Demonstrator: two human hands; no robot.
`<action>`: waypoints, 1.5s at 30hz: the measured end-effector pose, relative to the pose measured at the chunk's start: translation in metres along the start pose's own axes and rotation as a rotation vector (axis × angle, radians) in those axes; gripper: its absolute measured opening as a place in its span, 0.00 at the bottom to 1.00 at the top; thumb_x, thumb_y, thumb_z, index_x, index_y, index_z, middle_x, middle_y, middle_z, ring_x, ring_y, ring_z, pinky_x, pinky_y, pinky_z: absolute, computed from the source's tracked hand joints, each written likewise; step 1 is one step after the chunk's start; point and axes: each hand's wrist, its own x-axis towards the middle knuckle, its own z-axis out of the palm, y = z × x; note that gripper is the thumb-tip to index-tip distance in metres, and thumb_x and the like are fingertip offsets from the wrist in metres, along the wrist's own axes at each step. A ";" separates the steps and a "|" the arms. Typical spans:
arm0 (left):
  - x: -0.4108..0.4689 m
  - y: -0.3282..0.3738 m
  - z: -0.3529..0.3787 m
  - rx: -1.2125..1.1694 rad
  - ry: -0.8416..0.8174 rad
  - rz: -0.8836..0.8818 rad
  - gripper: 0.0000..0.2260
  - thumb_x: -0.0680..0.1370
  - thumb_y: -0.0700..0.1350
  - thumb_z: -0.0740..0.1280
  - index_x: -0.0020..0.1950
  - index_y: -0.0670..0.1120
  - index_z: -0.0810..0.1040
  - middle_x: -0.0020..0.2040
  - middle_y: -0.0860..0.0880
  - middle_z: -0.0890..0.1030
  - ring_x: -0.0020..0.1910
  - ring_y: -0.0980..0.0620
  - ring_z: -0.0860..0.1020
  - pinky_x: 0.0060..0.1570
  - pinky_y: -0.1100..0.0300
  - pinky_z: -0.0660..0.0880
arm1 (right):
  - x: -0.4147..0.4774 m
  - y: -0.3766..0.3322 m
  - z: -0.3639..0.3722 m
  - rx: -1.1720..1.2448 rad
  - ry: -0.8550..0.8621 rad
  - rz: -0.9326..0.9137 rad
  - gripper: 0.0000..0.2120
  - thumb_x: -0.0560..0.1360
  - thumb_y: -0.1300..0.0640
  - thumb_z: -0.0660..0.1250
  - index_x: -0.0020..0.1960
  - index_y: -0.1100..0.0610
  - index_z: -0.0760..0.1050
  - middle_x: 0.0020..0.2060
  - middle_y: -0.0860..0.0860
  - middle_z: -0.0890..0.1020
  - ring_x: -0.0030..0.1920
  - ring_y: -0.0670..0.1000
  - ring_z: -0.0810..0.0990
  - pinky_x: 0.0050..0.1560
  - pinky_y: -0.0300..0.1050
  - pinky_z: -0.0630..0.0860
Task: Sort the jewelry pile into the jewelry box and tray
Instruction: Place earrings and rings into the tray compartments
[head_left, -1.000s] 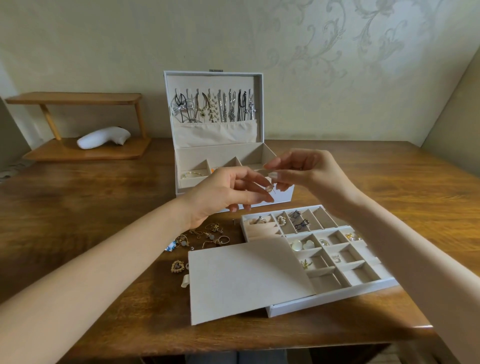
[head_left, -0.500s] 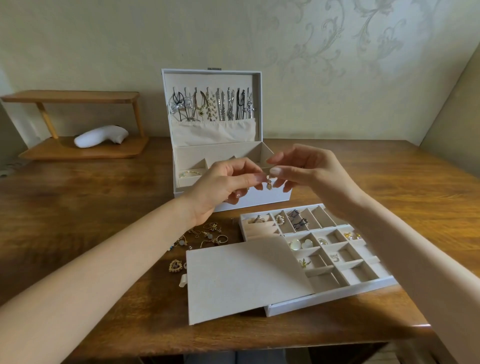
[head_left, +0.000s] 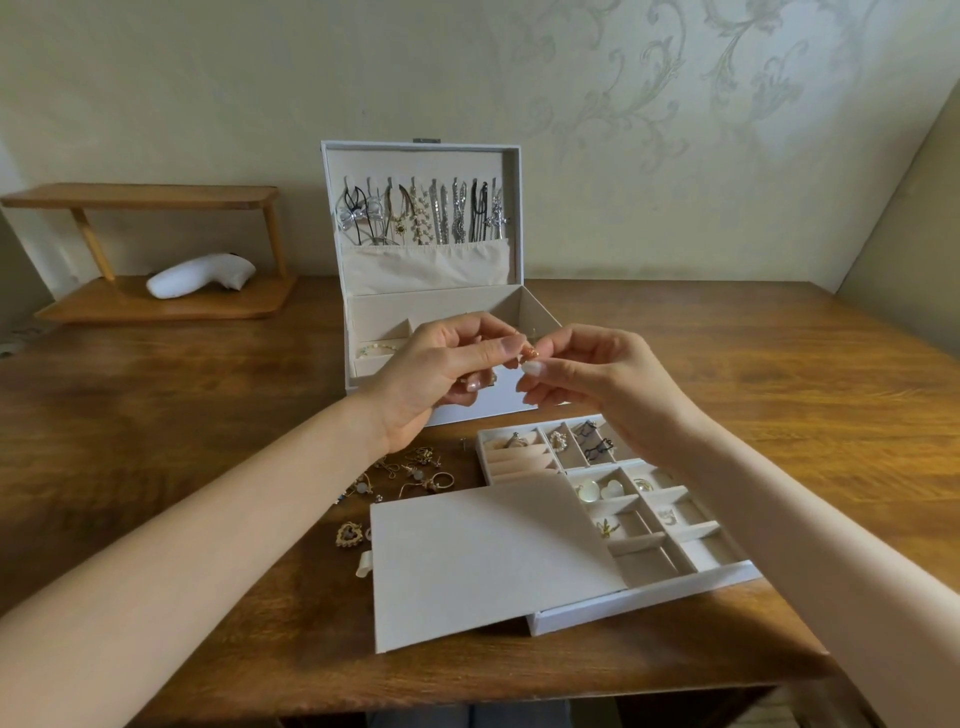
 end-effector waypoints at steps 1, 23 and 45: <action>0.000 0.000 -0.001 0.002 0.002 0.000 0.09 0.69 0.47 0.69 0.45 0.44 0.78 0.32 0.55 0.75 0.27 0.58 0.66 0.25 0.69 0.61 | 0.000 0.000 -0.001 0.005 0.004 -0.008 0.08 0.66 0.58 0.71 0.42 0.62 0.77 0.34 0.55 0.83 0.34 0.50 0.81 0.42 0.41 0.80; 0.001 -0.002 0.008 0.255 -0.090 -0.010 0.03 0.75 0.44 0.67 0.46 0.45 0.78 0.36 0.52 0.82 0.28 0.58 0.69 0.29 0.68 0.66 | -0.004 0.005 -0.019 -0.094 0.036 -0.033 0.08 0.63 0.61 0.72 0.38 0.65 0.77 0.30 0.54 0.82 0.32 0.49 0.81 0.36 0.37 0.78; 0.009 -0.002 0.021 0.188 -0.068 -0.019 0.04 0.77 0.42 0.66 0.45 0.44 0.79 0.30 0.57 0.77 0.30 0.60 0.71 0.28 0.70 0.67 | -0.018 0.001 -0.030 -0.098 0.048 -0.088 0.12 0.64 0.61 0.72 0.48 0.58 0.79 0.37 0.54 0.82 0.37 0.51 0.81 0.43 0.43 0.81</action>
